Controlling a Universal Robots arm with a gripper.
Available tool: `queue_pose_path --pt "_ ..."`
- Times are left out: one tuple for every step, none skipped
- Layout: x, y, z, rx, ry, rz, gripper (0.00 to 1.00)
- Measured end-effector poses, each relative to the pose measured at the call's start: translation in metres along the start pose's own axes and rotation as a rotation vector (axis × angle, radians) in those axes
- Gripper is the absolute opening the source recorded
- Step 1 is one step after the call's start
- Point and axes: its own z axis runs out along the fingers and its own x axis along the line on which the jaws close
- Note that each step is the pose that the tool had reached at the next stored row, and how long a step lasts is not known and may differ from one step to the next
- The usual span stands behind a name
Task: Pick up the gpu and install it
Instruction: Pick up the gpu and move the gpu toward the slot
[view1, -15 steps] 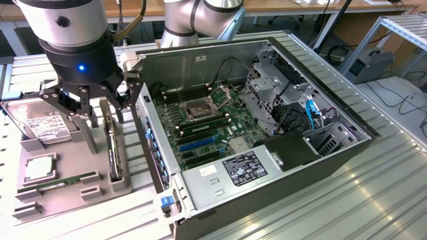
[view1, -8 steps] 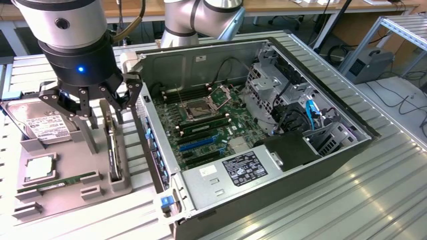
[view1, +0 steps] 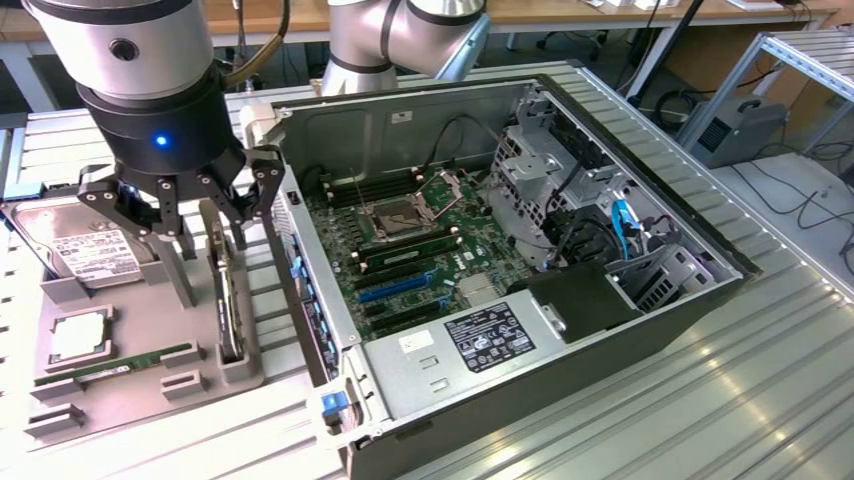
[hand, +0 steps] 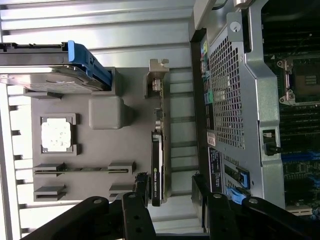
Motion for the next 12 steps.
queue_pose_path --pt "0.0000 0.0000 0.0001 0.0005 0.0000 0.000 0.48" --pt "0.0001 0.0000 0.0003 0.0012 -0.0001 0.000 0.48" --pt "0.0002 0.0000 0.0005 0.0017 -0.0001 0.000 0.48" --pt "0.0002 0.0000 0.0006 0.0021 -0.0001 0.000 0.48" --pt "0.0003 -0.0001 0.0008 0.0027 -0.0002 0.000 0.48" --pt "0.0003 -0.0001 0.0009 0.0033 -0.0002 0.000 0.48" --pt "0.0004 -0.0001 0.0011 0.0037 -0.0003 0.000 0.48" --pt "0.0004 -0.0001 0.0012 0.0042 -0.0003 0.000 0.48" --pt "0.0004 -0.0001 0.0014 0.0046 -0.0003 0.000 0.48" --pt "0.0005 -0.0001 0.0015 0.0051 -0.0004 0.000 0.48" --pt "0.0005 -0.0001 0.0017 0.0056 -0.0004 0.000 0.48" --pt "0.0005 -0.0001 0.0018 0.0059 -0.0004 0.000 0.48"
